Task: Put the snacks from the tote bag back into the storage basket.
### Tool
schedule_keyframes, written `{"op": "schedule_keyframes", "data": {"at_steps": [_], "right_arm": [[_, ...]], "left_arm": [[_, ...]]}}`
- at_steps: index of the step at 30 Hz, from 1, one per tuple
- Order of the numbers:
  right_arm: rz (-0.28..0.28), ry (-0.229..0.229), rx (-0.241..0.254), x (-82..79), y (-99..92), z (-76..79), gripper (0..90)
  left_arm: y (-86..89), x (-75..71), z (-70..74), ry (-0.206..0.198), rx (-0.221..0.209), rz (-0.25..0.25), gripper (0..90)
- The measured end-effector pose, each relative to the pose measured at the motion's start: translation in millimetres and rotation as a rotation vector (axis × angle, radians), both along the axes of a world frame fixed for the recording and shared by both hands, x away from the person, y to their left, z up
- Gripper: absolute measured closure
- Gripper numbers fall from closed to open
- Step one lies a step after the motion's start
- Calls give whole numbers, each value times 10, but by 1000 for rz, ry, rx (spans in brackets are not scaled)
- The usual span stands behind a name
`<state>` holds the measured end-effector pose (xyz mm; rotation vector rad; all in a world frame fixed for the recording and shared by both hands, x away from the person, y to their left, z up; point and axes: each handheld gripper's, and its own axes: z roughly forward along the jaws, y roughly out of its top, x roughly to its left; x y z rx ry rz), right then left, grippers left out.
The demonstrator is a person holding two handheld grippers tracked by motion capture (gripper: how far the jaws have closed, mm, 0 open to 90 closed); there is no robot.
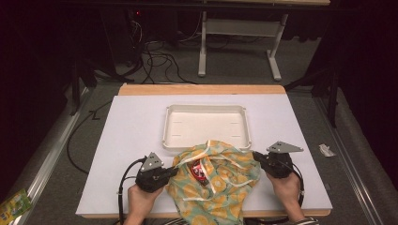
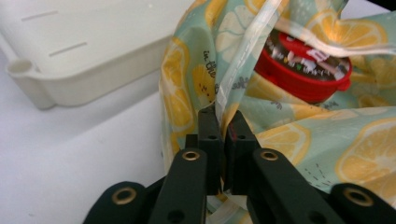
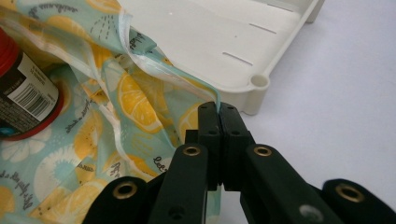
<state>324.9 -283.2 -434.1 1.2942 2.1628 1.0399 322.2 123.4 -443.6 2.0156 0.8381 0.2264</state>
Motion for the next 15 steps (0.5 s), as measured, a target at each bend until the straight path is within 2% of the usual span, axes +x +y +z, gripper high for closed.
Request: {"op": "schedule_keyframes", "data": {"at_steps": [3,6,8,11,15], "right_arm": [[-1,8,-23,0,7,-42,900],[-11,26,-20,20,-24,-102,900],[-12,31,-21,27,-33,-120,899],[-18,44,-7,28,-23,-126,823],[24,37,31,-30,4,-61,755]], "left_arm": [[28,23,87,-30,-13,8,890],[52,48,154,-43,-21,14,891],[40,52,163,-44,-24,13,890],[6,45,146,-35,-15,2,889],[-36,38,100,-21,-10,-10,889]]}}
